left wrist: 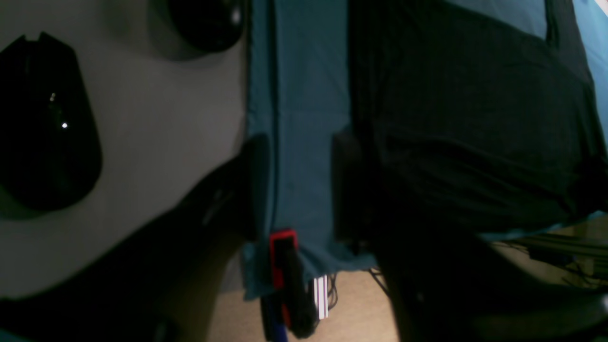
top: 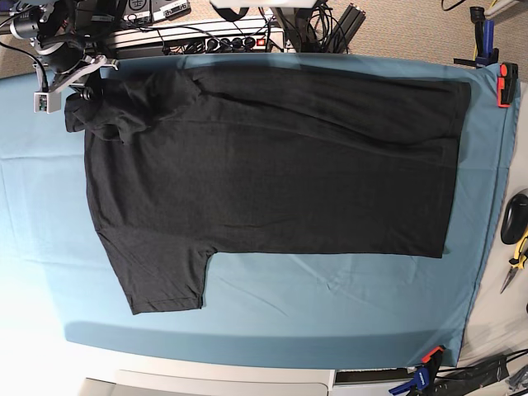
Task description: Fold the T-shirt properly
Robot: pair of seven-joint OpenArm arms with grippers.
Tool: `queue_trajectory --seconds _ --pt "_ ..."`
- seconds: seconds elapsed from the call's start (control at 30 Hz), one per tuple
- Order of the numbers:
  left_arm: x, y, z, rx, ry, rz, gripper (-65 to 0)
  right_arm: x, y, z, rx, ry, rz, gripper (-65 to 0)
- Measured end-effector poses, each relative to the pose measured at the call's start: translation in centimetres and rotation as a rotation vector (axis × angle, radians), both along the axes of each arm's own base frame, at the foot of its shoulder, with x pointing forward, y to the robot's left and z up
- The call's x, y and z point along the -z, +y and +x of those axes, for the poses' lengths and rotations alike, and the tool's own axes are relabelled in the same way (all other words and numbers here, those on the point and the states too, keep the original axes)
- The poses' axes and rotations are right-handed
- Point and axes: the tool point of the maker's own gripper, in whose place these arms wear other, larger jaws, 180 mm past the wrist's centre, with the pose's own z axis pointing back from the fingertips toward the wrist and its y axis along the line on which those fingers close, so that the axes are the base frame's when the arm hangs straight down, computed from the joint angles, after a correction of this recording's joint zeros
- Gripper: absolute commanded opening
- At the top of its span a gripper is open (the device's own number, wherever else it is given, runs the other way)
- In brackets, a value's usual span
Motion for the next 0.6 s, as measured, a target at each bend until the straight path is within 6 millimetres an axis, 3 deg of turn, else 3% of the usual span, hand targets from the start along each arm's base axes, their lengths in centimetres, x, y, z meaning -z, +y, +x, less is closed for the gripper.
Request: queue_trajectory --seconds 0.1,0.43,0.53,0.6 --pt "0.0 0.0 0.0 0.000 0.000 0.000 -44.8 0.0 0.0 0.0 0.000 0.000 0.000 -53.1" --pt "0.0 0.0 0.0 0.000 0.000 0.000 -44.8 -0.2 -0.1 0.2 0.002 -0.018 -0.002 -52.9" --pt "0.0 0.0 0.0 0.000 0.000 0.000 -44.8 0.2 -1.0 -0.3 0.024 0.019 -0.050 -52.6" --pt "0.0 0.0 0.0 0.000 0.000 0.000 -44.8 0.4 -1.8 -0.5 0.059 0.033 -0.084 -47.3"
